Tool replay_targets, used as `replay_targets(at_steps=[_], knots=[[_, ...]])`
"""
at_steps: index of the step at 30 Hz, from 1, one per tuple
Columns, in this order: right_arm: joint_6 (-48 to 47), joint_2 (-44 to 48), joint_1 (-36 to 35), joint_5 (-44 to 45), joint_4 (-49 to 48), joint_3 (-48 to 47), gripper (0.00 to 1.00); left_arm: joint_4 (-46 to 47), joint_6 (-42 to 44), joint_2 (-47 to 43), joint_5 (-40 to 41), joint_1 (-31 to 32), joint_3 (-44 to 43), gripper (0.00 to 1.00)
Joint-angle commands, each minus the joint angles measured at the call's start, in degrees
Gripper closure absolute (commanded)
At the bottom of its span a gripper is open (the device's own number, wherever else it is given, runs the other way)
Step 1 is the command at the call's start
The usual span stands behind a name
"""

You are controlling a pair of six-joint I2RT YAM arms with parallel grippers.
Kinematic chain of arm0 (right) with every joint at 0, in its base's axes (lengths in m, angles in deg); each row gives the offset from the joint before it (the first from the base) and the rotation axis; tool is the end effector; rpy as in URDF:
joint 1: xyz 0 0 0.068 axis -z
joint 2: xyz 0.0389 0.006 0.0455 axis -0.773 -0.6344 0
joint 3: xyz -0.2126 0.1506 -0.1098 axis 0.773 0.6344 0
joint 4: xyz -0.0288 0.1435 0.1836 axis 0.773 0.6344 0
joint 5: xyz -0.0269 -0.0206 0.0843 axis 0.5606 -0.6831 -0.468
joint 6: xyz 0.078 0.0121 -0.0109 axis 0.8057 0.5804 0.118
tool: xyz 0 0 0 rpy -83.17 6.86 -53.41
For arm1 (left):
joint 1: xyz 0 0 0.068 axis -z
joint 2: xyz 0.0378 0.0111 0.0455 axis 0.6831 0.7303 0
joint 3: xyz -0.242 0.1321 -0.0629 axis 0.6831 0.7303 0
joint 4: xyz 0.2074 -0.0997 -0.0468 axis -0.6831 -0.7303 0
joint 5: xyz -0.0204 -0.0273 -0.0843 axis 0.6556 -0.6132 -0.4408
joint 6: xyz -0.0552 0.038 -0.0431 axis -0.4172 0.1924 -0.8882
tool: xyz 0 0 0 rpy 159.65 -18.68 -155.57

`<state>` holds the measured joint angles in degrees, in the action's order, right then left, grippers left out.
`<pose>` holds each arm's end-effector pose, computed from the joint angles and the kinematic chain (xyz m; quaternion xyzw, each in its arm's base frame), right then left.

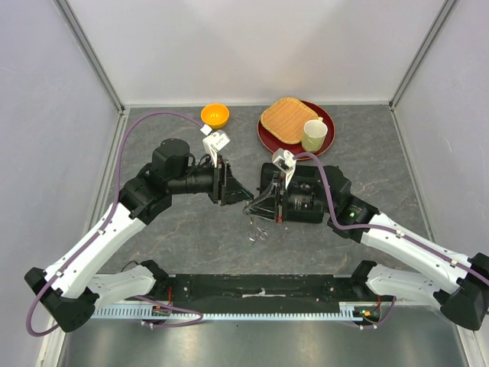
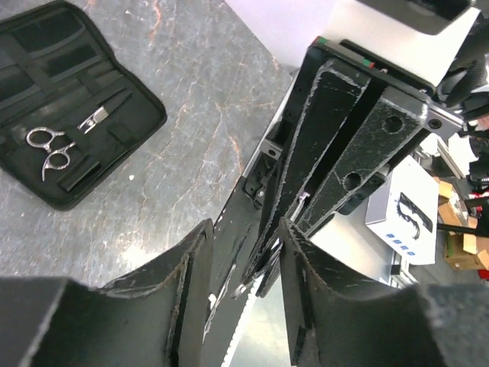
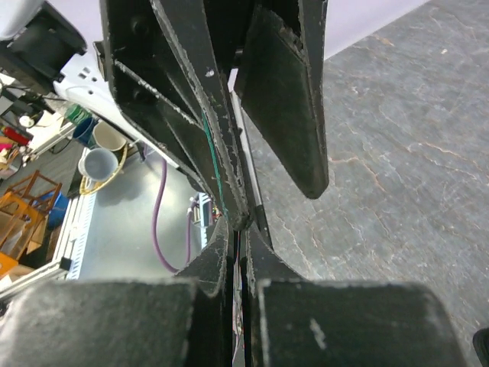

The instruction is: Sort the hair-cutting tools

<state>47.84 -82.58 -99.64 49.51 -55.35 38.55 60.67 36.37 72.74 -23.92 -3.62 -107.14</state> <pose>0.1254 0.2010 0.3556 -0.3254 0.6490 0.5651 0.3920 0.1401 -0.1627 0.3878 0.2500 0.7679 -0.4859 0.3342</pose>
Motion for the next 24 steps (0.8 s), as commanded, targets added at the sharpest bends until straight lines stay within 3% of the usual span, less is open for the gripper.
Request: replay_targets(at_steps=[1,6,10,18,19,22,24], knots=[[-1.8,1.3,0.0,-5.1,-0.2,-3.1,1.0,3.8,1.9,0.4,-6.1,-0.1,-0.8,0.62],[-1.8,0.7,-0.1,-5.1,-0.4,-2.9,1.0,7.5,0.8,-0.2,-12.4,-0.1,0.7,0.7],[-1.6,0.4,-0.1,-3.5,-0.7,-3.0,1.0,8.9,0.0,0.2,-15.1,-0.1,1.7,0.98],[-1.8,0.8,0.0,0.6,-0.5,-3.5,1.0,6.9,1.0,0.2,-12.1,-0.1,1.0,0.96],[-1.8,1.0,-0.1,1.1,-0.5,-3.7,1.0,6.8,1.1,0.4,-12.2,-0.1,0.9,0.83],[-1.9,0.8,-0.1,1.9,-0.5,-3.8,1.0,6.8,1.3,0.6,-13.0,-0.1,0.9,0.74],[-2.0,0.7,0.0,2.6,-0.6,-3.9,1.0,6.7,1.4,0.9,-13.5,-0.1,1.2,0.74]])
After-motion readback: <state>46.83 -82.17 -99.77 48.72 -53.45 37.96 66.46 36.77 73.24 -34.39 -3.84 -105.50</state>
